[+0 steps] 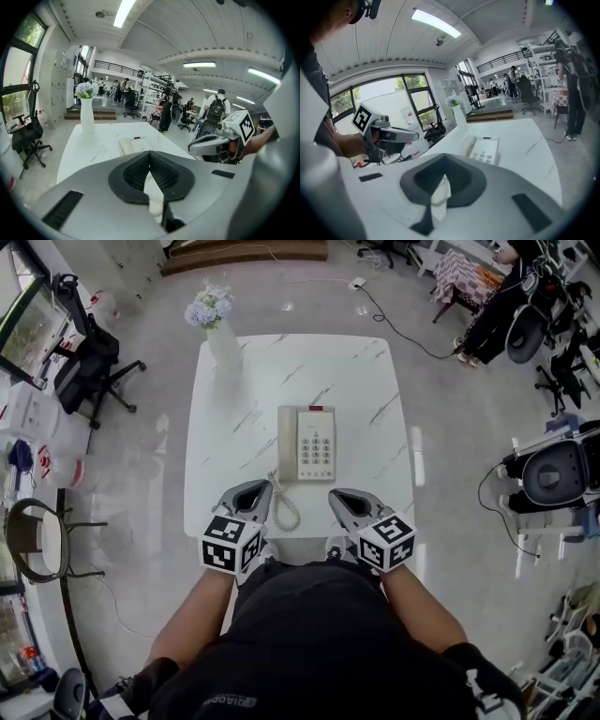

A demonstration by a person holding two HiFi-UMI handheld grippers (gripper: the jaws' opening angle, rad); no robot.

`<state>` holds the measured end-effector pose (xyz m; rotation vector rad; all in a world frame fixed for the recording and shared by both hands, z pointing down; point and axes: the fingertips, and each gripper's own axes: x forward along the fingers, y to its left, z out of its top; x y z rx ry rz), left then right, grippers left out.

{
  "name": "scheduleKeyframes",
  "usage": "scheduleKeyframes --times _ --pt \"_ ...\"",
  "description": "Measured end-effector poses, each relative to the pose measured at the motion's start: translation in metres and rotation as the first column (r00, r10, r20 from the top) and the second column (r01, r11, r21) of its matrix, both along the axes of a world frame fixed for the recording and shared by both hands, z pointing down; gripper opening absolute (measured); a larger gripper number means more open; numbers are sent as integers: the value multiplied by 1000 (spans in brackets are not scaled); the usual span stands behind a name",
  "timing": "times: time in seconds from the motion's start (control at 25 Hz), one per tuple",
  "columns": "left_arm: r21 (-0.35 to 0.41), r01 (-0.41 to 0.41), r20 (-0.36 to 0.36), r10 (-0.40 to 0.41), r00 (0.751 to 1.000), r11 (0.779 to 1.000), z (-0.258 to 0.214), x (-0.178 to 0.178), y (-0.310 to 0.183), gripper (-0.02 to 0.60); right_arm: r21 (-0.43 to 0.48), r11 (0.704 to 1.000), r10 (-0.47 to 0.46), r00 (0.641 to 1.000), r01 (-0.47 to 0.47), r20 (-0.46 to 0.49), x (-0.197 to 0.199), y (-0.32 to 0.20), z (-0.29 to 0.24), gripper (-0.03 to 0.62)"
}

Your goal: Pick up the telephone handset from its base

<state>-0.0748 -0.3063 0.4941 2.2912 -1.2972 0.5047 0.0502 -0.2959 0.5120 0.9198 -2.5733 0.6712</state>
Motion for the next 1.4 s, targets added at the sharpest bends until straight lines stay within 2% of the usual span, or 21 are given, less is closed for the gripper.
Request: scheduleKeyframes --times 0.6,1.4 --pt "-2 0 34 0 999 1000 2 9 -5 3 -5 1000 4 1000 -4 21 7 -7 4 1" --pt "-4 -3 34 3 999 1000 4 2 -7 170 2 1000 23 1000 -23 14 7 -3 2 2"
